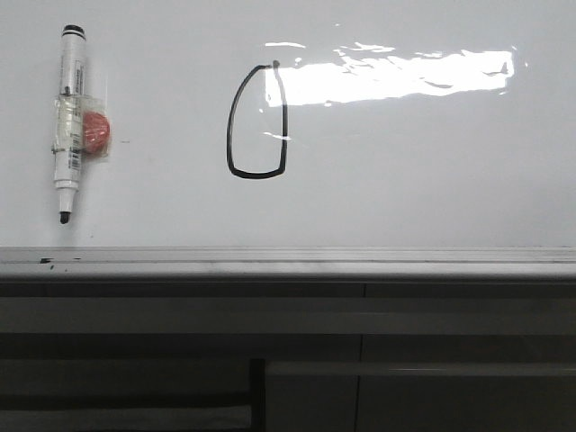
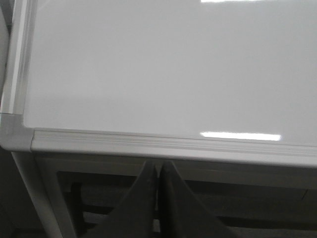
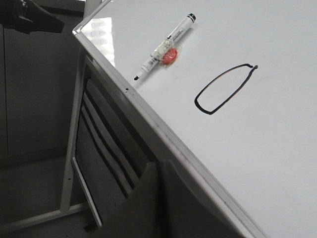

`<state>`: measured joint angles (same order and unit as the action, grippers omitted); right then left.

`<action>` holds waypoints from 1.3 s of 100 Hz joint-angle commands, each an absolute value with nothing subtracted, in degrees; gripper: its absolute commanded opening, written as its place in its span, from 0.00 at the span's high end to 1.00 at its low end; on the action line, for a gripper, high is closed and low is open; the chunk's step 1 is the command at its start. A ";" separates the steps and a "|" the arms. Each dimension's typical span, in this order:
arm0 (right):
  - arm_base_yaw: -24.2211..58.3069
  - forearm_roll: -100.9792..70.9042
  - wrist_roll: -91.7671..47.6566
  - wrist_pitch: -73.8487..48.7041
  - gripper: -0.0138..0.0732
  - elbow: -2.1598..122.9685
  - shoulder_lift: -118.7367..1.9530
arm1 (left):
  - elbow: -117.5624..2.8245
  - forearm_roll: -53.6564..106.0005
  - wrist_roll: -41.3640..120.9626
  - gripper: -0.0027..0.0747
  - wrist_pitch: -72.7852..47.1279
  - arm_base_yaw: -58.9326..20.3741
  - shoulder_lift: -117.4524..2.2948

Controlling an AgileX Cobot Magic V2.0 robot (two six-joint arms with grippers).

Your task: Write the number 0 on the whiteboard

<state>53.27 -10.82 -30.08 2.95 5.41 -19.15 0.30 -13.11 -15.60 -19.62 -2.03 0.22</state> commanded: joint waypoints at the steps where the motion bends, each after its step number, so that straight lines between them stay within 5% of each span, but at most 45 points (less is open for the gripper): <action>1: 53.17 -10.45 -30.09 7.35 0.92 6.95 -19.23 | 2.05 -12.79 -15.57 0.99 -17.05 -1.93 1.87; 55: 53.17 -10.45 -30.09 7.35 0.92 6.95 -19.23 | 2.05 8.22 9.89 0.99 -16.02 0.91 1.87; 130: 53.17 -10.45 -30.09 7.35 0.92 6.95 -19.23 | 2.05 3.89 9.89 0.99 -15.90 3.73 1.87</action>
<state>53.27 -10.82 -30.08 2.95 5.41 -19.15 0.20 4.09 9.93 -19.22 3.66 0.22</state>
